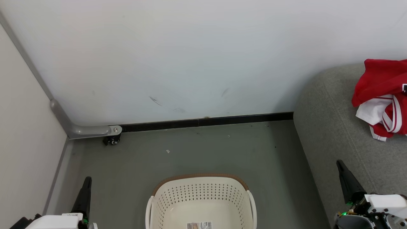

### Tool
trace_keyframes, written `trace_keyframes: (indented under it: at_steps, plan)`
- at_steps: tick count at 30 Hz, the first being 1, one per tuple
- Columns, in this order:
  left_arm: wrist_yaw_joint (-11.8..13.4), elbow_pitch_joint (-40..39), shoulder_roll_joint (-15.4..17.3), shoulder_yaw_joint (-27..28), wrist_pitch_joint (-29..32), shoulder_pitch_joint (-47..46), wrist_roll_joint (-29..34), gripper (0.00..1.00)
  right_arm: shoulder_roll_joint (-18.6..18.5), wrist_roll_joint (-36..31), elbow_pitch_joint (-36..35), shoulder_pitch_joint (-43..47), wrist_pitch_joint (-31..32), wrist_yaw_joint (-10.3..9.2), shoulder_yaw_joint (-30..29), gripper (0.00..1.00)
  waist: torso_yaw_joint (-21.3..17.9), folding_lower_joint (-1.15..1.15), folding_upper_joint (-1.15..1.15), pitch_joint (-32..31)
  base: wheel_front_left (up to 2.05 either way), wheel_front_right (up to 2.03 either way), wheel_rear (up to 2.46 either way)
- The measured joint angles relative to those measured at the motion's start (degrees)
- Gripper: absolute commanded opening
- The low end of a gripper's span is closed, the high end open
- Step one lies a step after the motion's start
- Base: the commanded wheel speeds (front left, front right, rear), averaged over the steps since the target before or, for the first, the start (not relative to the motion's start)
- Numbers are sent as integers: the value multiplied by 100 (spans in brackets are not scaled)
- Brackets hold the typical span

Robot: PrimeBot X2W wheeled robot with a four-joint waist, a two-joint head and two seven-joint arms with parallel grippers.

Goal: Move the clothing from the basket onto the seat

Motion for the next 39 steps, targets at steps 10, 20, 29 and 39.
trace_keyframes:
  at_steps: [10, 20, 29, 39]
  plan:
    - [0, 4, -1, 2, 1, -1, 0, 0, 1, 0, 4, -1, 1, 0, -4, 0, 0, 0, 0, 0, 0, 0, 0]
    - [0, 8, -2, 4, 1, -3, 0, 0, 2, 0, 9, -2, 18, 0, -10, 0, 0, -1, 0, 0, 0, 0, 0]
    - [0, 11, -3, 7, 1, -16, 0, 0, 3, 0, 11, -2, 24, 0, -15, 0, 0, -1, 0, 0, 0, 0, 0]
    - [0, 11, -4, 10, 1, -16, 0, 0, 8, 0, 12, -3, 25, 0, -23, 0, 0, -1, 0, 0, 0, 0, 0]
